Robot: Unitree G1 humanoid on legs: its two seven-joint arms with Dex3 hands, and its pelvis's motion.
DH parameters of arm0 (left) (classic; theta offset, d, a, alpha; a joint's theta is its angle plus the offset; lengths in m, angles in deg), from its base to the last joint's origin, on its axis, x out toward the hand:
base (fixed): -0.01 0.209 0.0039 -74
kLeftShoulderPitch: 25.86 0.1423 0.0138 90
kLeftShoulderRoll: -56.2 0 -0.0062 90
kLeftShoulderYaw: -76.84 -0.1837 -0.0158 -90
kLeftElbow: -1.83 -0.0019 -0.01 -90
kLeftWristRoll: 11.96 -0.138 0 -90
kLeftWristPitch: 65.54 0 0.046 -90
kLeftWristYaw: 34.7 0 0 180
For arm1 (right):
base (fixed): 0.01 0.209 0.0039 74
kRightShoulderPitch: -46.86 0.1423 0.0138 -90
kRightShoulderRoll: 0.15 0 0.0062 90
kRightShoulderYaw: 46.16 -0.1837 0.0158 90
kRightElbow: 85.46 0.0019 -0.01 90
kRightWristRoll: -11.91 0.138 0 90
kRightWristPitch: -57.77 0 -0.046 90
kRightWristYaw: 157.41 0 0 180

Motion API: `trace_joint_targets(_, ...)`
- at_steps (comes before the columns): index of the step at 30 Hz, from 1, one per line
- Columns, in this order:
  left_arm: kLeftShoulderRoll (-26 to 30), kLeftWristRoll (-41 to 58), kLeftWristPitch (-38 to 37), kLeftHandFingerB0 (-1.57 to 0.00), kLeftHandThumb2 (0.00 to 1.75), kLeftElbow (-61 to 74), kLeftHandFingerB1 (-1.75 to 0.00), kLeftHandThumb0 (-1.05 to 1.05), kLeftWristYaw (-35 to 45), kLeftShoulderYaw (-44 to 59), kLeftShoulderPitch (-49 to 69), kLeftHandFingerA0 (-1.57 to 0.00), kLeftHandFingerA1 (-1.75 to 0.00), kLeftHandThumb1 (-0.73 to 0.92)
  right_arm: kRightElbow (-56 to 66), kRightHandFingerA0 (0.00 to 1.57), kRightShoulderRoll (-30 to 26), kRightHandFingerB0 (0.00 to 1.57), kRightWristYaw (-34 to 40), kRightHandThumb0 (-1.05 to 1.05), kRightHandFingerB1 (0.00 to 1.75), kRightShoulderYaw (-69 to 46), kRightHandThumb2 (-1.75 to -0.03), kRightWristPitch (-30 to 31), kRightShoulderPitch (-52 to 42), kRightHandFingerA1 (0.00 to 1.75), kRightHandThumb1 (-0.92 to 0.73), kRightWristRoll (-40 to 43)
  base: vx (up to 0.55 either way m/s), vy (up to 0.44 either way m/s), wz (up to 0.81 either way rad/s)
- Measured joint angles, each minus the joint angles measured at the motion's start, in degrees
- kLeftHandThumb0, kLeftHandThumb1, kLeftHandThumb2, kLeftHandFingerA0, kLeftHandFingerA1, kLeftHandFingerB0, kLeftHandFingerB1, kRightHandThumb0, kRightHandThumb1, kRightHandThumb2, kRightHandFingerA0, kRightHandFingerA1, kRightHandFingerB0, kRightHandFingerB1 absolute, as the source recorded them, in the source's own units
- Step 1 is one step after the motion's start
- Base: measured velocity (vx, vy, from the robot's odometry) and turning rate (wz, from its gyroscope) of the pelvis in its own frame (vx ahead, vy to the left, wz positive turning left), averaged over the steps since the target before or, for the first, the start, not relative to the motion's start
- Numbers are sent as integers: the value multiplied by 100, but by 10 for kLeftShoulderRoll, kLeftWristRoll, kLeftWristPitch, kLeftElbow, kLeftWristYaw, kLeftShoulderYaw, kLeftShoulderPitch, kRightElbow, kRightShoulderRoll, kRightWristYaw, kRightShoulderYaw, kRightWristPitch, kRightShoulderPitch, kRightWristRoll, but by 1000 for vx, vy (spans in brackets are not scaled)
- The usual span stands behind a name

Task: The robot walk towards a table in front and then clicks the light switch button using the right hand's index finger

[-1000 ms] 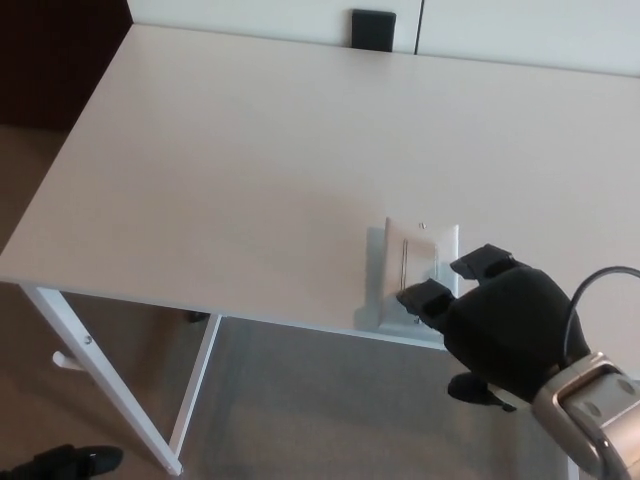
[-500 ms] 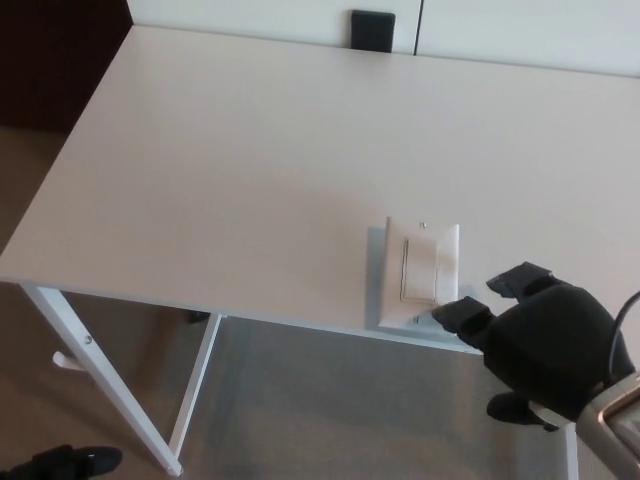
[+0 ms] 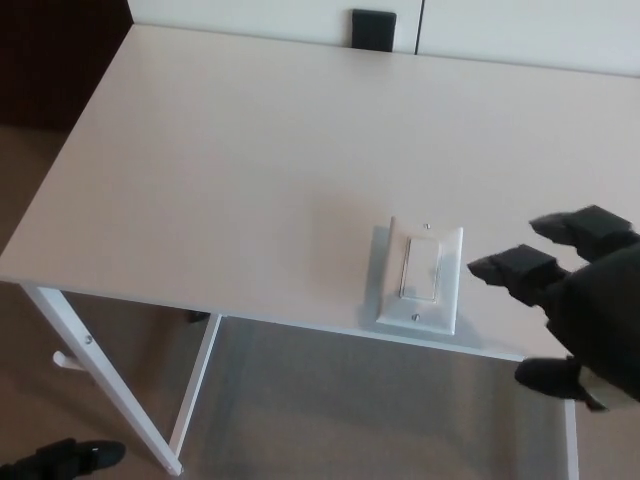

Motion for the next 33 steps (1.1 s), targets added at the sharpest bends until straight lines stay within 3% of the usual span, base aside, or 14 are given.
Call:
trace_joint_targets(1,0,0,0,-33,82,-1,-48,-39,0,0,0,-41,-54,48,16,27,1,45,-1,-65,35,-11,-58,-3,-21,38,-58,10,0,0,0)
trace_joint_targets(2,0,0,0,-34,82,-1,-48,-39,0,0,-1,-42,-54,48,35,21,2,39,-1,-68,46,-25,-80,-7,-50,46,-48,23,0,0,0)
trace_joint_targets(9,-1,0,0,-34,81,-6,-48,-40,0,-1,1,-40,-53,47,77,30,12,44,1,-58,37,-86,-57,-48,-226,38,-56,88,0,0,0)
trace_joint_targets(10,-1,0,0,-43,59,-7,-37,-34,0,-2,1,-45,-41,64,75,31,15,42,3,-59,37,-93,-58,-57,-252,38,-55,99,0,0,0)
trace_joint_targets(11,-1,0,0,-44,59,-8,-37,-34,0,-2,2,-46,-41,63,69,23,18,40,6,-53,52,-99,-81,-66,-277,48,-43,109,0,0,0)
trace_joint_targets(12,-2,0,0,-34,81,-9,-48,-40,0,-3,2,-41,-54,47,59,32,21,41,9,-54,36,-104,-56,-73,-294,38,-58,117,0,0,0)
trace_joint_targets(15,-4,0,-2,-34,81,-14,-48,-40,0,-4,9,-41,-54,47,-9,33,35,39,22,-48,37,-110,-57,-101,-345,39,-57,148,0,0,0)
trace_joint_targets(18,-6,0,-6,-35,81,-19,-49,-41,0,-7,13,-42,-54,47,-81,29,47,32,25,-48,37,-109,-58,-117,-345,41,-60,173,0,0,0)
trace_joint_targets(19,-7,0,-7,-44,59,-20,-37,-36,0,-9,13,-47,-41,63,-104,28,52,31,25,-47,37,-109,-58,-119,-338,42,-60,182,0,0,0)
trace_joint_targets(25,-16,0,-14,-44,59,-29,-37,-36,0,-17,20,-47,-41,63,-221,31,93,26,23,-44,36,-108,-58,-125,-293,47,-61,234,0,0,0)
trace_joint_targets(26,-18,0,-17,-35,81,-32,-49,-41,0,-19,23,-42,-54,46,-253,25,103,23,23,-49,41,-105,-69,-127,-283,49,-56,242,0,0,0)
trace_joint_targets(30,-21,0,-26,-34,82,-39,-49,-41,-1,-21,27,-42,-55,46,-353,26,106,22,23,-50,35,-97,-60,-132,-240,46,-65,254,0,0,0)
trace_joint_targets(31,-21,-1,-29,-44,58,-42,-37,-36,-2,-21,27,-48,-42,63,-372,26,105,24,22,-47,34,-96,-59,-133,-230,44,-63,257,0,0,0)
trace_joint_targets(33,-23,-2,-39,-44,60,-50,-37,-36,-4,-23,25,-48,-42,62,-413,28,104,24,18,-47,35,-100,-59,-134,-206,45,-63,273,0,0,0)
